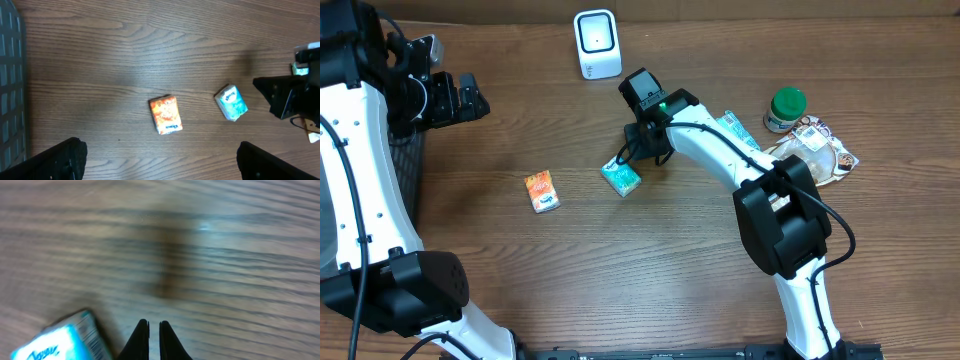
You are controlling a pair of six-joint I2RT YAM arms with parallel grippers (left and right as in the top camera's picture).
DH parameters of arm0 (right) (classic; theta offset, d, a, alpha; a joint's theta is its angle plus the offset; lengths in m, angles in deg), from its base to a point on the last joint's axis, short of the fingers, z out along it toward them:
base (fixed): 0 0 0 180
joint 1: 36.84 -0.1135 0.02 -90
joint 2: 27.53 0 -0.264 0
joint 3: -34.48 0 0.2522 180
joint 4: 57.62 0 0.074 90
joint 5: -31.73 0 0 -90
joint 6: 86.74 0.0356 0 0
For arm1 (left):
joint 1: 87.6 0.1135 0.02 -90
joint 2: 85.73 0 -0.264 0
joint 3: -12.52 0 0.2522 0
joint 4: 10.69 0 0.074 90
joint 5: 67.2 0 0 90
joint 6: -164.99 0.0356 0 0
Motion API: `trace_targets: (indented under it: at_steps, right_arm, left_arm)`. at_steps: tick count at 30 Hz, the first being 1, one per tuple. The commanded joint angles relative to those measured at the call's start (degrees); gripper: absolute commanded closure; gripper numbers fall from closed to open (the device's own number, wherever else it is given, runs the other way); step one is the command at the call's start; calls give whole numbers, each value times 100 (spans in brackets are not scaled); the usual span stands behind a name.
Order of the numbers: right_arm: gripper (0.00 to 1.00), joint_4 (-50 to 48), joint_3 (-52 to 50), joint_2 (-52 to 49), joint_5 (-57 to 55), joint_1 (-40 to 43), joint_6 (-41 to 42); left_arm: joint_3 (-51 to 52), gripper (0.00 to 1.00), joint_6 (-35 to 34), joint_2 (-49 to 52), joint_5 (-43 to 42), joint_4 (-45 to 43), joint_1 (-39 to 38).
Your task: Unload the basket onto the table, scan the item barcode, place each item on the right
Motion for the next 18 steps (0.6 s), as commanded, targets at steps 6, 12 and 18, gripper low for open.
trace_targets:
  at_steps: [6, 12, 18]
  right_arm:
    - [94, -85, -68, -227, 791, -181, -931]
    - [95, -173, -68, -278, 1165, -363, -1054]
    - [95, -238, -66, -278, 1473, -629, -1241]
  left_arm:
    - [-52, 1, 90, -11, -7, -11, 15]
    - [-52, 0, 90, -11, -7, -11, 15]
    - [-52, 0, 90, -11, -7, -11, 15]
